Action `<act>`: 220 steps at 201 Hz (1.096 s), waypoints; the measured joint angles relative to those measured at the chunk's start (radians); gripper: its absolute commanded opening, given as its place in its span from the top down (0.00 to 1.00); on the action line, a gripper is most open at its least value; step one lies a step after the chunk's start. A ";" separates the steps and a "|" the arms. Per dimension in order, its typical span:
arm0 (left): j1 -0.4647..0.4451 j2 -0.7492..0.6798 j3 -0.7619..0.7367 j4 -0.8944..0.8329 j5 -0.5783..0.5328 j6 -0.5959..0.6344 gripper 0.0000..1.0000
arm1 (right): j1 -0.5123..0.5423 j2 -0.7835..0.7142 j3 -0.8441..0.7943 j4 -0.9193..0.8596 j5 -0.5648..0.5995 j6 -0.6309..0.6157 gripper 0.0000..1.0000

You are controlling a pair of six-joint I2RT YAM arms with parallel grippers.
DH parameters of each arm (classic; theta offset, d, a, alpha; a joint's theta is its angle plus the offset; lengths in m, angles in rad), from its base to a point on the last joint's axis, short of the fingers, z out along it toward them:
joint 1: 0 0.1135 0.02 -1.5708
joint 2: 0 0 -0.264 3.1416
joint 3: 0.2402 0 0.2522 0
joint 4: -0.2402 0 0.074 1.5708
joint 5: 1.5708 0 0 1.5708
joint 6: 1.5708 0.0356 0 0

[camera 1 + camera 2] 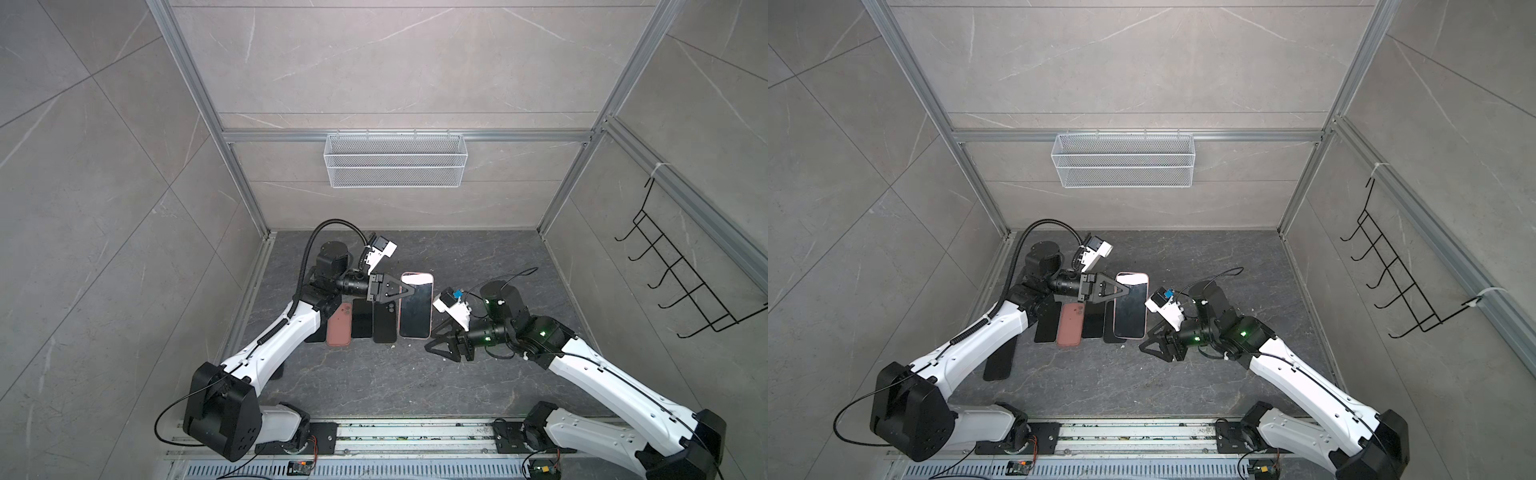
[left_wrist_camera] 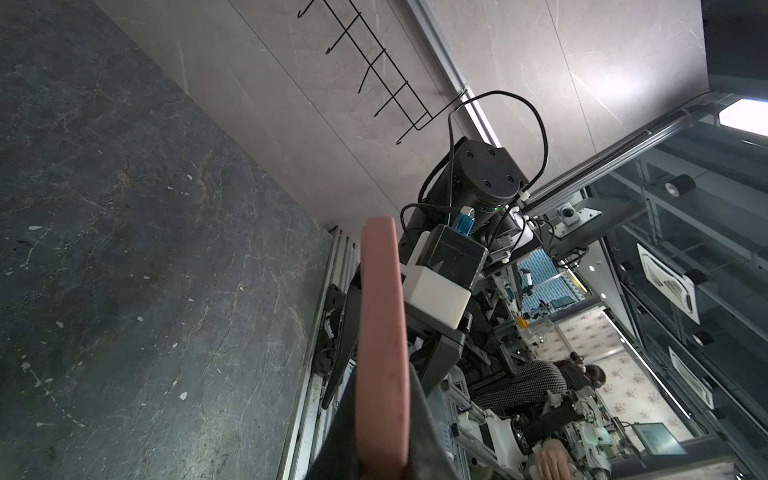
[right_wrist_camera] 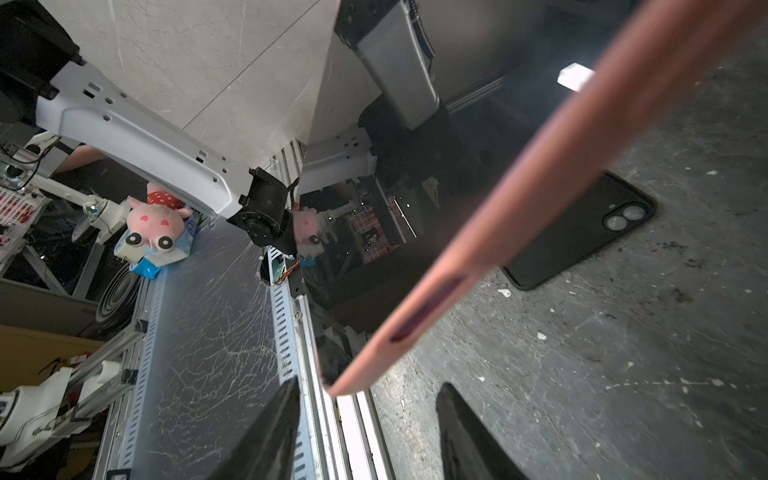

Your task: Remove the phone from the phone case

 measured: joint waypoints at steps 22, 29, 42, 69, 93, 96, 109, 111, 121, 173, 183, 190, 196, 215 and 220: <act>-0.004 0.000 0.000 0.000 0.003 0.001 1.00 | 0.000 0.006 0.000 0.022 -0.024 -0.006 0.50; -0.006 0.000 0.000 0.000 0.004 0.001 1.00 | 0.000 0.006 0.000 0.031 -0.032 -0.007 0.50; -0.011 0.000 0.000 0.000 0.005 0.001 1.00 | 0.000 0.006 0.000 0.047 -0.043 -0.010 0.51; -0.016 0.000 0.000 0.000 0.005 0.000 1.00 | 0.000 0.007 0.000 0.066 -0.063 -0.014 0.61; -0.020 0.000 0.000 0.001 0.005 0.000 1.00 | 0.000 0.008 0.000 0.080 -0.081 -0.030 0.78; -0.020 0.000 0.000 0.001 0.006 -0.001 1.00 | 0.000 0.009 0.000 0.080 -0.082 -0.029 0.80; -0.020 0.000 0.000 0.018 0.019 0.010 1.00 | -0.003 0.009 -0.005 0.079 -0.098 -0.018 0.88; -0.020 0.000 0.000 0.023 0.024 0.013 1.00 | -0.003 0.009 -0.007 0.083 -0.101 -0.019 0.88; -0.023 0.000 0.000 0.047 0.038 0.029 1.00 | -0.005 0.008 -0.013 0.088 -0.124 -0.010 0.91; -0.039 0.050 0.000 0.124 0.059 -0.019 1.00 | -0.018 -0.032 -0.101 0.201 -0.172 -0.030 0.95; -0.047 0.084 0.000 0.166 0.067 -0.056 1.00 | -0.023 -0.048 -0.127 0.228 -0.174 -0.032 0.96; -0.053 0.110 0.000 0.195 0.072 -0.081 1.00 | -0.026 -0.059 -0.148 0.252 -0.175 -0.033 0.97; -0.059 0.134 0.001 0.219 0.078 -0.102 1.00 | -0.028 -0.065 -0.164 0.266 -0.177 -0.033 0.97; -0.088 0.220 0.006 0.320 0.092 -0.188 1.00 | -0.035 -0.072 -0.196 0.285 -0.177 -0.033 1.00; -0.093 0.245 0.010 0.349 0.094 -0.215 1.00 | -0.037 -0.071 -0.198 0.285 -0.177 -0.033 1.00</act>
